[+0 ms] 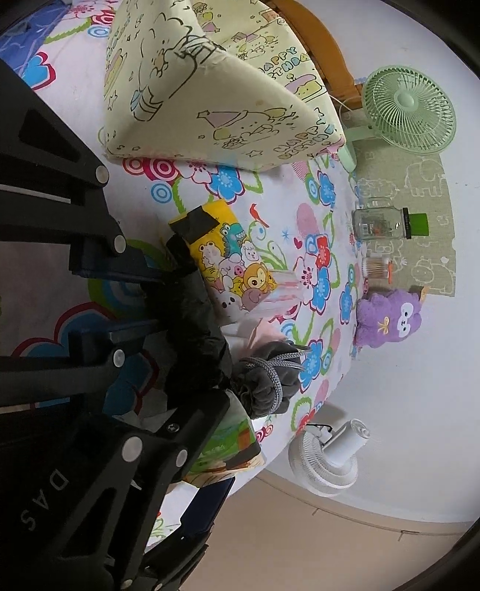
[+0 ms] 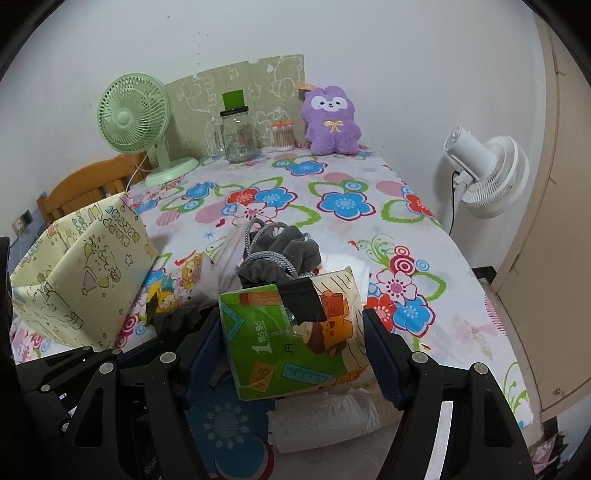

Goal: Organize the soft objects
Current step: 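Close the right tool on the green tissue pack while the left tool grasps the black bundle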

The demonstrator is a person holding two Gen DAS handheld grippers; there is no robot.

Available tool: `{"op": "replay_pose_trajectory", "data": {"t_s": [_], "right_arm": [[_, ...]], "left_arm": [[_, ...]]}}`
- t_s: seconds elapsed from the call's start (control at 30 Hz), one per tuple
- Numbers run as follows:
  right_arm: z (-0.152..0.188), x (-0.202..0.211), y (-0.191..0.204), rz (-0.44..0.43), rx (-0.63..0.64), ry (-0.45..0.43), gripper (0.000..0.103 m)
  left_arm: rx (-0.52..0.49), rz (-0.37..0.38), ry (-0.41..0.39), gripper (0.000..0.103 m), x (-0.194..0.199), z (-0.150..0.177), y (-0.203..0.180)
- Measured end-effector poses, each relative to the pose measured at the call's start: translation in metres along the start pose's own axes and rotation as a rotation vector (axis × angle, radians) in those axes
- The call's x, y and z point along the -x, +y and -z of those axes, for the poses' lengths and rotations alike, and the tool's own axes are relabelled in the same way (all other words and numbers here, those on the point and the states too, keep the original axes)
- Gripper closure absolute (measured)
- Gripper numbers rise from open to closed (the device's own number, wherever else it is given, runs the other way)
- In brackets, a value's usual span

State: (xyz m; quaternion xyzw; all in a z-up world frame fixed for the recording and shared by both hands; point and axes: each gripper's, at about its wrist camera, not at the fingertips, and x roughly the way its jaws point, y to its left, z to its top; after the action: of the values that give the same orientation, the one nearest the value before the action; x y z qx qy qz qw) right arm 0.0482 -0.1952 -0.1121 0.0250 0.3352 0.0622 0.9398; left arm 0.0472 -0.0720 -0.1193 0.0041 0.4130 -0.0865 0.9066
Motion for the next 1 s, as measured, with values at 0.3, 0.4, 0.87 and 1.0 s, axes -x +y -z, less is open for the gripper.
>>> {"op": "replay_pose_trajectory", "data": {"t_s": [0.3,0.4,0.87,1.0], "right_arm": [[-0.004,0.011,0.002,0.0,-0.003,-0.023,0.028],[-0.007,0.017,0.004,-0.002,-0.003,-0.034,0.028],[-0.032,0.046,0.012,-0.016,-0.001,-0.102,0.028],[-0.041,0.054,0.014,-0.016,0.001,-0.12,0.028]], "left_arm": [[-0.002,0.005,-0.015,0.095,0.01,-0.003,-0.002],[-0.001,0.0,-0.024,0.096,0.016,-0.006,-0.002],[-0.01,-0.025,-0.091,0.096,0.05,-0.029,-0.001],[-0.013,-0.026,-0.109,0.096,0.059,-0.036,0.0]]}}
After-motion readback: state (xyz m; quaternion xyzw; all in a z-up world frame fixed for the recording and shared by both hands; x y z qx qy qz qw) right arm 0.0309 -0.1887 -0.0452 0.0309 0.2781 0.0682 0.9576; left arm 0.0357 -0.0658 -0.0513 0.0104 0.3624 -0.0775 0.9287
